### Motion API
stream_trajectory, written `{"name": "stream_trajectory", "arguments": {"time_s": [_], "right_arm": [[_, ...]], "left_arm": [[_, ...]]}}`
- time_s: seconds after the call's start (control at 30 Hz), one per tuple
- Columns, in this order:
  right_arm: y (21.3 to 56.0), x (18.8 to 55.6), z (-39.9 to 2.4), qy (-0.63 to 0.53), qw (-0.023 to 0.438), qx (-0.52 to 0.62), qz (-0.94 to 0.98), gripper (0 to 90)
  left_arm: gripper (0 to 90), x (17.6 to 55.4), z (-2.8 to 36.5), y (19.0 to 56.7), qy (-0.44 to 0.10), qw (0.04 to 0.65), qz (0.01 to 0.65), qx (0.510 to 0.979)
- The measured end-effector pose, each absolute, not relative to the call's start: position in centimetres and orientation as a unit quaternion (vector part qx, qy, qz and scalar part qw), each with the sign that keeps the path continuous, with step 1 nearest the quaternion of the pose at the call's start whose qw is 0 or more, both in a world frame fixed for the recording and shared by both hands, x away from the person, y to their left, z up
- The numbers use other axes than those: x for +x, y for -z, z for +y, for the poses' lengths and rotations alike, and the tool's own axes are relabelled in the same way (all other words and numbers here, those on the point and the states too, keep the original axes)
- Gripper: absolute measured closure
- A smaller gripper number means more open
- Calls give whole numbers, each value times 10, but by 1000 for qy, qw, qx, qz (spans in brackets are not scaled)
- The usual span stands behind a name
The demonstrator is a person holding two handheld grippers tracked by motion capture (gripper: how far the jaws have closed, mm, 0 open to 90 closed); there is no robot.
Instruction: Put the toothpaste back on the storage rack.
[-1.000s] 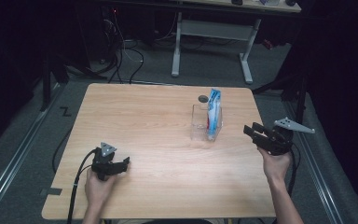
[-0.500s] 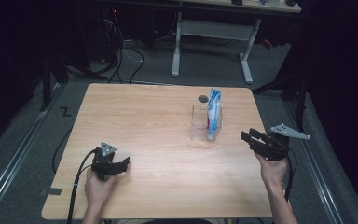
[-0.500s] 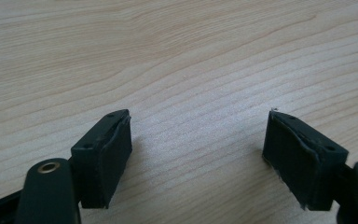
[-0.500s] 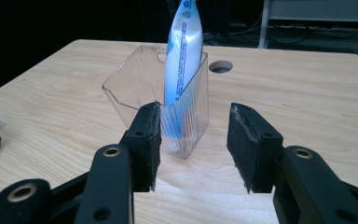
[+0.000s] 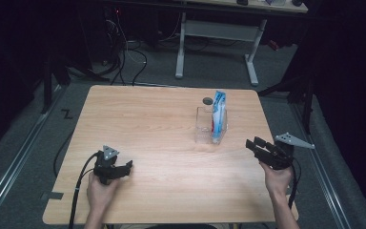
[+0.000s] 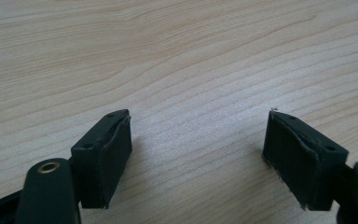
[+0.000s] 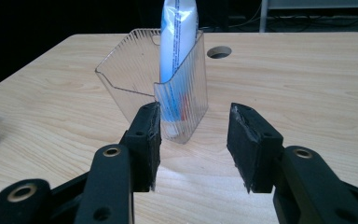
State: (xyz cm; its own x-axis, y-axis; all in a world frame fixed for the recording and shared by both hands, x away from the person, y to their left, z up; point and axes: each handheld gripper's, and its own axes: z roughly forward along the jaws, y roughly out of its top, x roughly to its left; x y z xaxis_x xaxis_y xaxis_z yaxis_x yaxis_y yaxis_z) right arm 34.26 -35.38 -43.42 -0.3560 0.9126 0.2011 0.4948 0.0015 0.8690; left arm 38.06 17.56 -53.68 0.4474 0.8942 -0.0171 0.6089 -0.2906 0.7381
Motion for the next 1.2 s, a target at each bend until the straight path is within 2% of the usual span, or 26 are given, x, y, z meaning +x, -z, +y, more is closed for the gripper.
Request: {"name": "stream_trajectory", "arguments": {"time_s": [1.2], "right_arm": [[480, 346, -347, -436, 208, 547, 683, 554]], "left_arm": [[239, 381, 176, 537, -206, 347, 484, 776]]}}
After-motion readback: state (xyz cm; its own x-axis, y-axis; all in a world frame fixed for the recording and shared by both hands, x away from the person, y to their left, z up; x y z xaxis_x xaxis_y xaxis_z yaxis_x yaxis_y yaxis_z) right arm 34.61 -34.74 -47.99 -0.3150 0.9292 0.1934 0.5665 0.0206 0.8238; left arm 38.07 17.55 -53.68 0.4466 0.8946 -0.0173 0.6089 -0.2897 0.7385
